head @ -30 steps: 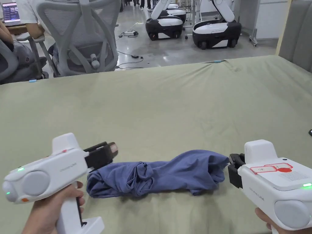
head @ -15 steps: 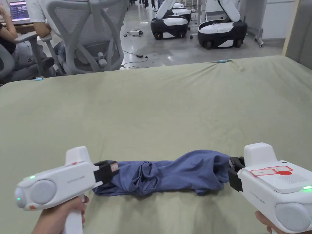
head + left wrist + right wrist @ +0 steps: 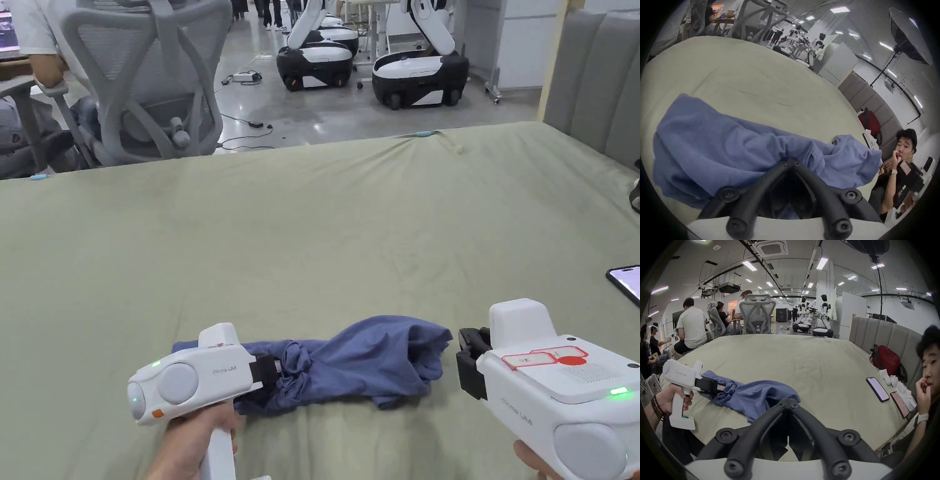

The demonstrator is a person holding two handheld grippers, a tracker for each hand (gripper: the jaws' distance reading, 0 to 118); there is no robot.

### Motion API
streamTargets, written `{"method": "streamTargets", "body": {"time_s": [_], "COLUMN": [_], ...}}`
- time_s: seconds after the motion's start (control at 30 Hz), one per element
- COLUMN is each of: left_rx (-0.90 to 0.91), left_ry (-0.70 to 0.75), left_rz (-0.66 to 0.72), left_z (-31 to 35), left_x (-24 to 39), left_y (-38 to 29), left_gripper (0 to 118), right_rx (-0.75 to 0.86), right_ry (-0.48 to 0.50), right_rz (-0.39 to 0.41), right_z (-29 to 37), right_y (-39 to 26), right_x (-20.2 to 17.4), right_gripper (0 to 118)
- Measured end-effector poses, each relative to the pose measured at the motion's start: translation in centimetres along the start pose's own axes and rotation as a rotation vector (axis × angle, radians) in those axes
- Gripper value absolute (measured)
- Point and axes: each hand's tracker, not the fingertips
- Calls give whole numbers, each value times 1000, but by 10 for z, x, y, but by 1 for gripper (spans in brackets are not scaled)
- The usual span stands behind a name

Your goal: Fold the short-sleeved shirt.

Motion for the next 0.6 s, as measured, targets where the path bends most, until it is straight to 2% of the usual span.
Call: {"method": "streamTargets", "body": {"time_s": [0.17, 0.4, 0.6], "left_rx": [129, 294, 291], "left_ry": [-90, -104, -87], "left_rz": [5, -24, -18], "left_z": [62, 164, 168], "left_x": [-10, -42, -68], "left_y": [9, 11, 18], "left_gripper": [0, 0, 0], "right_rx": [11, 39, 35], "right_ry": [14, 57, 102], "right_rz": [6, 33, 39], "right_z": [-1, -7, -15], "right_y": [5, 15, 12], "right_x": [-6, -22, -37], "right_gripper": [0, 0, 0]}}
